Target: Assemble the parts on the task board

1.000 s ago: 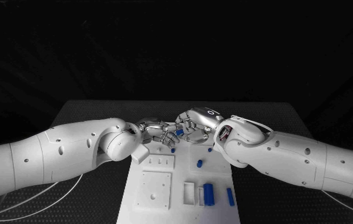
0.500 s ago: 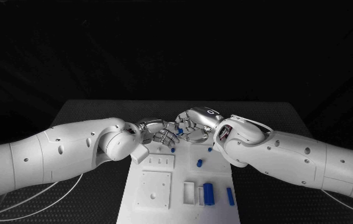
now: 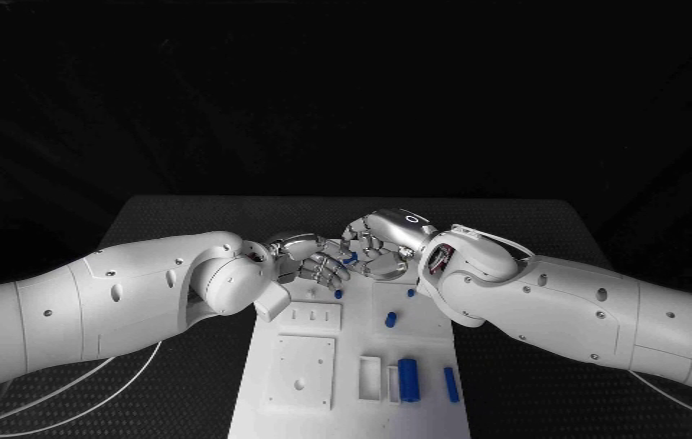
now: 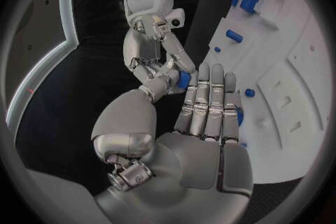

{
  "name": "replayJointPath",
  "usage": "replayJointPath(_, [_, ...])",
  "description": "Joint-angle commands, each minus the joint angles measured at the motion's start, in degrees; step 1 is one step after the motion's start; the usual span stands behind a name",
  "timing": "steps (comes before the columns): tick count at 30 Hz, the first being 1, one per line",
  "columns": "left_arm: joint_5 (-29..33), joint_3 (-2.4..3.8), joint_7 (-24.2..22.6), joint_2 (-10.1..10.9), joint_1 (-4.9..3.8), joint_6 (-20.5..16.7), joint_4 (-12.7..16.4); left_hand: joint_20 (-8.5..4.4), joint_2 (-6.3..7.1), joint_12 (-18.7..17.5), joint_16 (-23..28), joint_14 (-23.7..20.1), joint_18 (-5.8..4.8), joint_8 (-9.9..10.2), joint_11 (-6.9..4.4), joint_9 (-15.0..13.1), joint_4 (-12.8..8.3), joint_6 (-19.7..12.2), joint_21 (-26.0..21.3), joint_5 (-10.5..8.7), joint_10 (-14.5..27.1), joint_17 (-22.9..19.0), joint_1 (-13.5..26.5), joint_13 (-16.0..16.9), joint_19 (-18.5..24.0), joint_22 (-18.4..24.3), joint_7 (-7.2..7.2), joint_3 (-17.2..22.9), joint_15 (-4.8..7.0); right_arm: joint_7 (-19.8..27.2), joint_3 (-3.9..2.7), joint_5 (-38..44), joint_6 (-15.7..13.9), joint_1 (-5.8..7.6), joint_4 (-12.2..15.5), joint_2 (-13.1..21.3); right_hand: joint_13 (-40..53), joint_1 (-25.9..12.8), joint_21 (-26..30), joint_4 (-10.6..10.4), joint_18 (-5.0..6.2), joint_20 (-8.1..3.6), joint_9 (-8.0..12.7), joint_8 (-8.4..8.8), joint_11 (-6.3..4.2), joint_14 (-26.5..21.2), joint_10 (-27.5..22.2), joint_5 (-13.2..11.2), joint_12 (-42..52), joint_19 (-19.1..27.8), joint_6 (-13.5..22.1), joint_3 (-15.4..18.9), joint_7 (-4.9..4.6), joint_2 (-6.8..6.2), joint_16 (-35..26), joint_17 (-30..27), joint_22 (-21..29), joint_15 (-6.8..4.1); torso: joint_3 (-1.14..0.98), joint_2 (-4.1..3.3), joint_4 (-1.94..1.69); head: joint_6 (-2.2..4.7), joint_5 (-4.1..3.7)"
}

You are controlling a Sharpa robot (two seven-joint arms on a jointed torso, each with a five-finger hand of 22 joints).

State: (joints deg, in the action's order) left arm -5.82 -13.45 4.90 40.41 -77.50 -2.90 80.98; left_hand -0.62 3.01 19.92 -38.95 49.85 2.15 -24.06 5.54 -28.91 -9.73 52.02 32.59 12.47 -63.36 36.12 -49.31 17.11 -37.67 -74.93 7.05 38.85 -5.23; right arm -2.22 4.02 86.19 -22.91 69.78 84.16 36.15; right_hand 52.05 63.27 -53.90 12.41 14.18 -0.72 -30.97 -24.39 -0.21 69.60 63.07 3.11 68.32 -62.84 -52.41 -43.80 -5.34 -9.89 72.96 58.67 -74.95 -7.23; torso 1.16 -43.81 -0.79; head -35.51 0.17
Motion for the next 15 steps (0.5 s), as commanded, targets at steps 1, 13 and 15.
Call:
replayJointPath(1, [1.1, 0.16, -1.3, -0.1, -0.13, 1.8, 0.3, -0.05, 0.06, 0.2, -0.3, 0.1, -0.51, -0.1, -0.15, 0.1, 0.4, 0.3, 0.2, -0.68, 0.3, -0.1, -0.7, -0.1, 0.4, -1.1, 0.14, 0.1, 0.13, 0.0, 0.09, 0.2, 1.0, -0.15, -0.1, 0.0, 0.1, -0.3, -0.4, 0.1, 0.82, -0.27, -0.1, -0.26, -2.49, 0.3, -2.9, -0.3, 0.4, 0.0, -10.8, -0.4, 1.98, 0.38, 0.2, 0.0, -0.8, -0.92, 0.01, -0.01, 0.01, -0.01, 0.02])
replayJointPath(13, [1.1, 0.16, -1.3, -0.1, -0.13, 2.0, 0.2, -0.03, -1.35, 0.8, -0.9, 0.0, -0.43, 0.0, -0.22, 0.8, 1.0, 0.5, 0.5, -8.31, 0.4, -0.7, -3.4, -0.5, 0.6, -1.0, 0.10, 0.3, 0.15, 0.1, 0.09, 0.1, 1.2, -0.16, -0.2, 0.1, 0.1, -0.3, -0.4, 0.1, 0.82, -0.27, -0.2, -0.26, -2.49, 0.3, -2.9, -0.3, 0.4, 0.0, -10.8, -0.4, 1.98, 0.37, 0.2, 0.0, -0.8, -0.92, -0.01, 0.00, -0.01, 0.01, 0.06])
replayJointPath(15, [1.1, 0.16, -1.3, -0.1, -0.13, 2.0, 0.2, -0.03, -1.89, 0.9, -0.9, 0.0, -0.44, -0.1, -0.25, 0.8, 1.0, 0.6, 0.5, -8.78, 0.3, -0.8, -3.7, -0.5, 0.6, -0.9, 0.05, 0.4, 0.15, 0.1, 0.09, 0.1, 1.3, -0.16, -0.2, 0.1, 0.1, -0.4, -0.4, 0.1, 0.82, -0.27, -0.2, -0.26, -2.49, 0.3, -2.9, -0.3, 0.4, 0.0, -10.8, -0.4, 1.98, 0.37, 0.2, 0.0, -0.8, -0.92, -0.01, -0.01, 0.01, 0.00, 0.04])
